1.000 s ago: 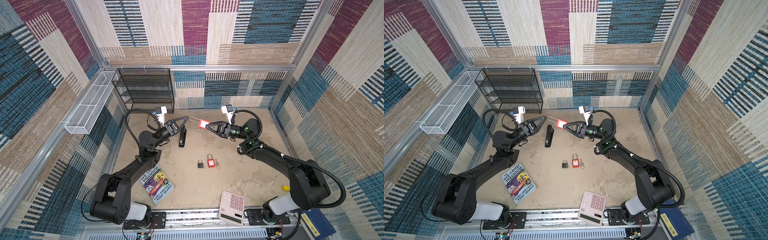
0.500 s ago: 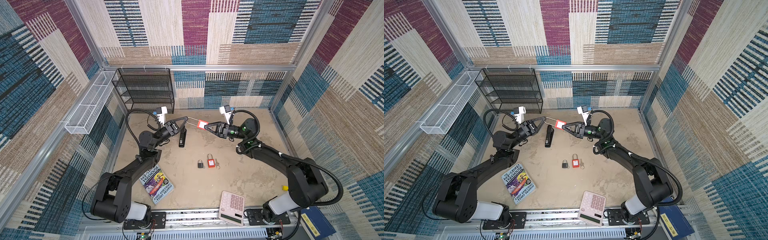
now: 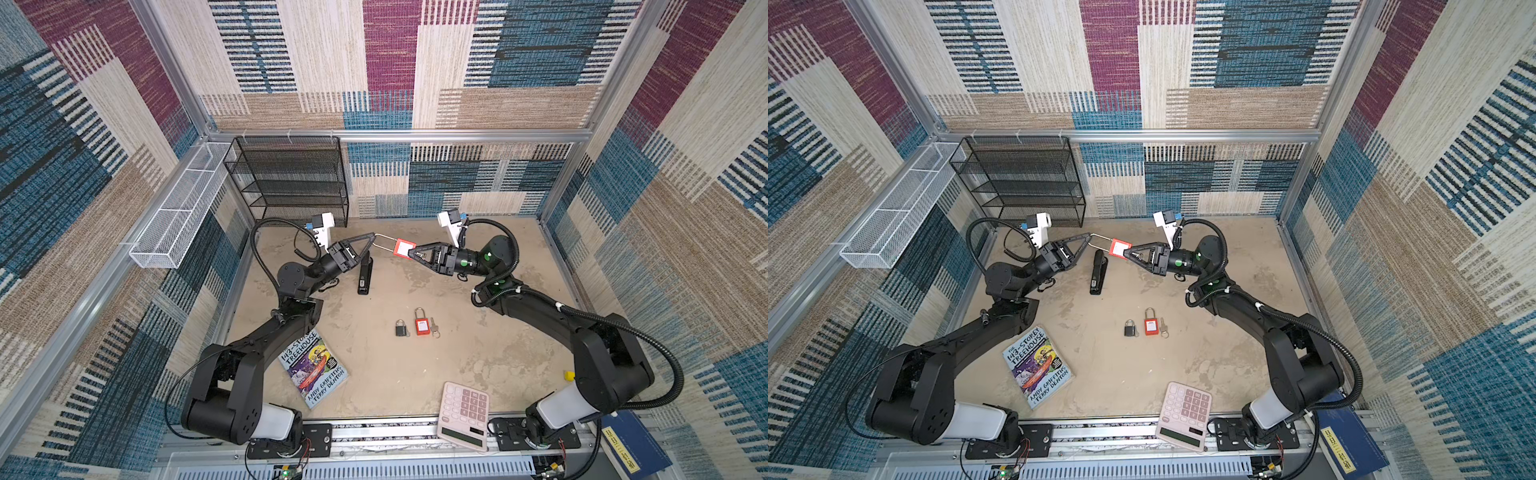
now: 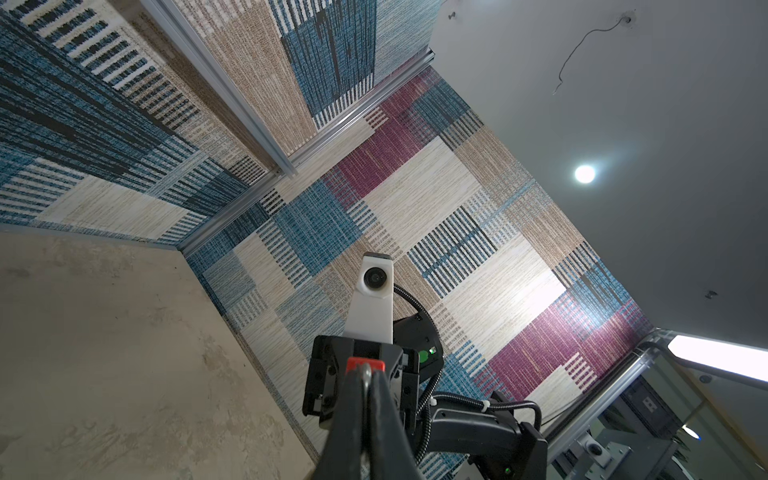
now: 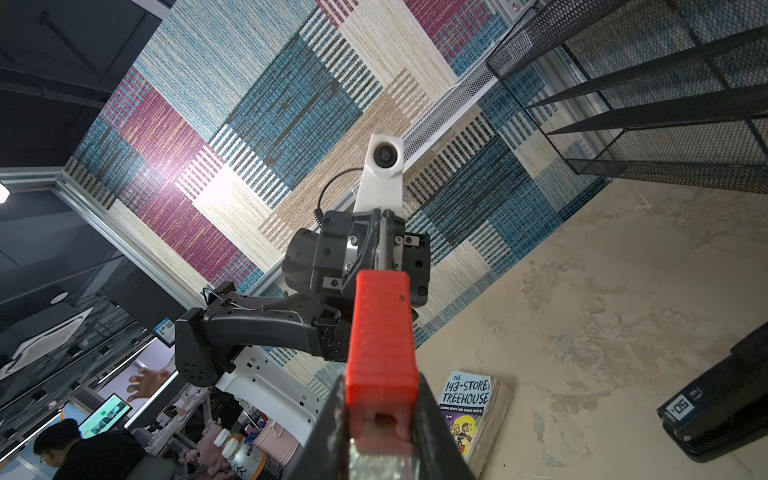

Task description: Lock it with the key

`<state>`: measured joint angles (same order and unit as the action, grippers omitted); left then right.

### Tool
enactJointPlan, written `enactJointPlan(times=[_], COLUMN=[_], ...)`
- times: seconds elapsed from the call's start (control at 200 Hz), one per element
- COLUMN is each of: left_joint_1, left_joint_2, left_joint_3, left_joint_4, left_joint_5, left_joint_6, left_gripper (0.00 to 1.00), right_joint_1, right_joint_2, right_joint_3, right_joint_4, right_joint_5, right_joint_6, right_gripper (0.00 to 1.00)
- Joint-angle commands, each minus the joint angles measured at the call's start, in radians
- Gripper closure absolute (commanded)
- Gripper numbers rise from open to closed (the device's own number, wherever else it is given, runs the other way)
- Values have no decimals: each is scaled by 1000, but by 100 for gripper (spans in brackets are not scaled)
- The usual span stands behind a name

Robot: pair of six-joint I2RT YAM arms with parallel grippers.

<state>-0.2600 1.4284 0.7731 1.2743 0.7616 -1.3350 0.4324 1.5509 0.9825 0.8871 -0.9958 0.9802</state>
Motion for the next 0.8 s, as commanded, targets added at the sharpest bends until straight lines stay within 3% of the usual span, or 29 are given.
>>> enactJointPlan(times=[0.0, 0.175, 0.531, 0.691, 0.791], left_joint_1=[-1, -1, -2, -2, -8], left_joint_2=[-2, -2, -2, 1, 7], left_joint_3=[-3, -7, -5, -4, -4], left_joint_4=[51, 50, 40, 39, 37], left_joint_5=[19, 22, 26, 23, 22], left_joint_6=[-16, -10, -8, -8, -7], left_gripper=[100, 100, 100, 100, 100], right_joint_1=[2, 1, 9, 26, 38], right_joint_2=[11, 40, 61, 40, 53], right_joint_3=[18, 31, 53, 86, 103], right_joint_4=[82, 144, 150, -22, -21], right_joint_5=[-18, -42, -46, -15, -16], right_joint_6=[57, 129, 140, -8, -7], right_gripper=[90, 91, 91, 91, 91])
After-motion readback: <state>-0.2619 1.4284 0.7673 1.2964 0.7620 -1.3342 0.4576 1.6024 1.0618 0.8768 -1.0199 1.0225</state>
